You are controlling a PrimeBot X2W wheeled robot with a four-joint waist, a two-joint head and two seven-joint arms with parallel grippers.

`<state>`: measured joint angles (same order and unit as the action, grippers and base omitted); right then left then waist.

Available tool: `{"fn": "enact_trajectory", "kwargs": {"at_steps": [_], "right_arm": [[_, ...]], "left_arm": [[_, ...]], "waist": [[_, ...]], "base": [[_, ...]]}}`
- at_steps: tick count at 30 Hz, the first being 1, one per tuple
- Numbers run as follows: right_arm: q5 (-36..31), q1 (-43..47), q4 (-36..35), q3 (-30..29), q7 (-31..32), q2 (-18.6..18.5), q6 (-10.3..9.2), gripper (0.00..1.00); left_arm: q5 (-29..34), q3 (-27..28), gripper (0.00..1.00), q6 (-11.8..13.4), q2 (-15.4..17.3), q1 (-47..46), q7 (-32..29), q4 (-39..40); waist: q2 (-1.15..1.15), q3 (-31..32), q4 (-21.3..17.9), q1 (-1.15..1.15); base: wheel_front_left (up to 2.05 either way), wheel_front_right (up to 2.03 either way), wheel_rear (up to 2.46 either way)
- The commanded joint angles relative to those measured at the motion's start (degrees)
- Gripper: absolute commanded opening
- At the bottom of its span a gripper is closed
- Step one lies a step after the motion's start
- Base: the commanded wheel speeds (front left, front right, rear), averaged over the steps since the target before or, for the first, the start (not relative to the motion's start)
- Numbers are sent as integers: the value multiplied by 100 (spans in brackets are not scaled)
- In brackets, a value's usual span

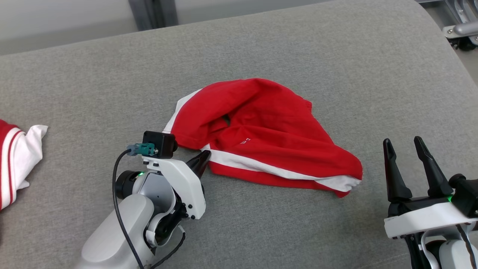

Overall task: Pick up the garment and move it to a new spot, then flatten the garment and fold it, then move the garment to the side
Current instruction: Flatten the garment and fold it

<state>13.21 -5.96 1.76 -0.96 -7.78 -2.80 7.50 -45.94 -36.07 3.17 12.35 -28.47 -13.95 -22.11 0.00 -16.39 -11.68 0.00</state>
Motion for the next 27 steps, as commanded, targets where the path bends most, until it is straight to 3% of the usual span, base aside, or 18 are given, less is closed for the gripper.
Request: {"fn": "enact_trajectory", "kwargs": {"at_steps": [1, 11, 13, 15, 16, 21, 27], "right_arm": [[-11, -68, -3, -22, -36, -21, -2, 100], [-45, -36, -1, -50, 9, -21, -2, 100], [-65, -23, -2, -59, 22, -22, -2, 100], [-78, -11, -16, -78, 40, -21, -2, 100], [-71, -6, -30, -90, 42, -22, -2, 100], [-163, 31, -81, -111, 133, -21, -2, 100], [-252, 75, -168, -151, 236, -22, -2, 100]], "left_arm": [[10, 40, 0, 20, 51, 60, 70, 41], [175, 156, 0, 264, 170, 240, 482, 512], [192, 196, 4, 291, 206, 264, 565, 590], [199, 298, 73, 357, 261, 341, 727, 780], [260, 362, 100, 418, 315, 363, 848, 881], [372, 782, 100, 747, 502, 545, 1477, 1419], [504, 1242, 100, 975, 733, 782, 2141, 1879]], "waist": [[0, 8, 62, 0], [0, 167, 329, 0], [0, 196, 358, 0], [0, 252, 420, 0], [0, 281, 459, 0], [0, 418, 677, 0], [0, 589, 935, 0]], "base": [[0, 0, 0], [0, 0, 0], [0, 0, 0], [0, 0, 0], [0, 0, 0], [0, 0, 0], [0, 0, 0]]}}
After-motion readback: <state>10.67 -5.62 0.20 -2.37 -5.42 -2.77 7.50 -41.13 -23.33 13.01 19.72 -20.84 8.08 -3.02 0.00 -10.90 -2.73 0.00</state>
